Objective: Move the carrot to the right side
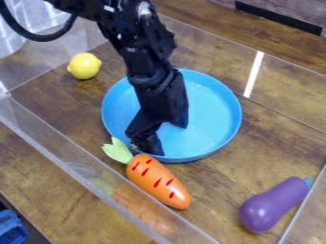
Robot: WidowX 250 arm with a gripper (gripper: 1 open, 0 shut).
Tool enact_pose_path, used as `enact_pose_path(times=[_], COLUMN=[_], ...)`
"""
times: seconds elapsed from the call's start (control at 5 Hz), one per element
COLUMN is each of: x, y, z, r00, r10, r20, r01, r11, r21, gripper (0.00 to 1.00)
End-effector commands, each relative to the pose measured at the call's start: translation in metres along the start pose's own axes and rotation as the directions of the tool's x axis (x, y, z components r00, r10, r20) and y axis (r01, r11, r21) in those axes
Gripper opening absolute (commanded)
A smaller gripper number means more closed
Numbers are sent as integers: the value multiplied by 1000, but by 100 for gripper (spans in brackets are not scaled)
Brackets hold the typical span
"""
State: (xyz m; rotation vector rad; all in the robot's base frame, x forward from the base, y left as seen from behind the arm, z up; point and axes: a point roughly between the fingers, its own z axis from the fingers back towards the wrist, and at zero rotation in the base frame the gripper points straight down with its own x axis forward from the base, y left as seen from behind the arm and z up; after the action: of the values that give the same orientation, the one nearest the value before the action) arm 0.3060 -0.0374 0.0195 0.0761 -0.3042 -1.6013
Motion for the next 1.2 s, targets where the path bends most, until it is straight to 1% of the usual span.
enact_pose_path(times=[0.0,0.6,1.0], x=[1,8,-6], y=[-26,-2,-13], z=[-11,-19,-17], r00=[999,1000,999], r10=[-50,19,17], r20=[6,-25,-34], r01=[50,-21,-20], r11=[996,997,996], r21=[-75,-79,-87], gripper=[100,100,100])
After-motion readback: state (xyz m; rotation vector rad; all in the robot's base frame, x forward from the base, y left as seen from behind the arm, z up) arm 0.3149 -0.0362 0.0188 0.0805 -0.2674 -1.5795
